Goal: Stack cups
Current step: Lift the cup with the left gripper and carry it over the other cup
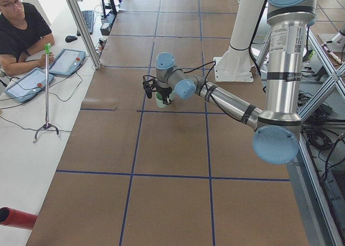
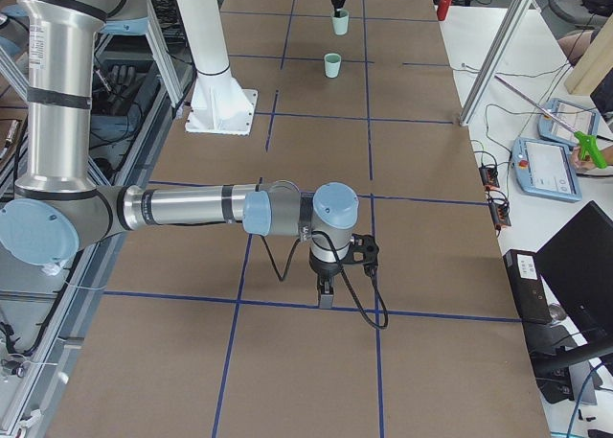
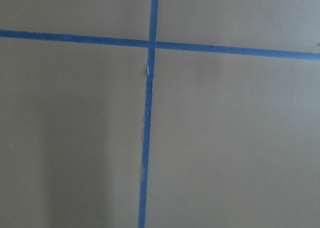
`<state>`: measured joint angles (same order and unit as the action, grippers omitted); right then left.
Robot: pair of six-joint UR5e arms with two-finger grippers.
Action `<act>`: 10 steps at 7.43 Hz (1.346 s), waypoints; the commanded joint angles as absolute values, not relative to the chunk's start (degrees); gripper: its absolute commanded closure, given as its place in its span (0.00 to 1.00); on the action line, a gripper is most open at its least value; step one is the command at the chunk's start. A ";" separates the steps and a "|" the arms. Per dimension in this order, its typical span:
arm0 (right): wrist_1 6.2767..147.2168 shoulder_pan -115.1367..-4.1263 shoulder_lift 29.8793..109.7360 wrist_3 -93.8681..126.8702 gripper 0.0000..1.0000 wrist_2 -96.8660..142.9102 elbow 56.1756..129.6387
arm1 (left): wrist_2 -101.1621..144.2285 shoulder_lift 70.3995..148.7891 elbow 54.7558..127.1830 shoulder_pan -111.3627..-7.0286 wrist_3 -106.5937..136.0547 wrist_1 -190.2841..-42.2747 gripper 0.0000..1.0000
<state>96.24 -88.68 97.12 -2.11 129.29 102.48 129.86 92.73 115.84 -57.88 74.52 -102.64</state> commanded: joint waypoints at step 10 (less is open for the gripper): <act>96.24 -88.68 97.12 -2.11 0.00 129.29 102.48 | 126.04 100.19 116.28 -45.79 93.34 -100.90 1.00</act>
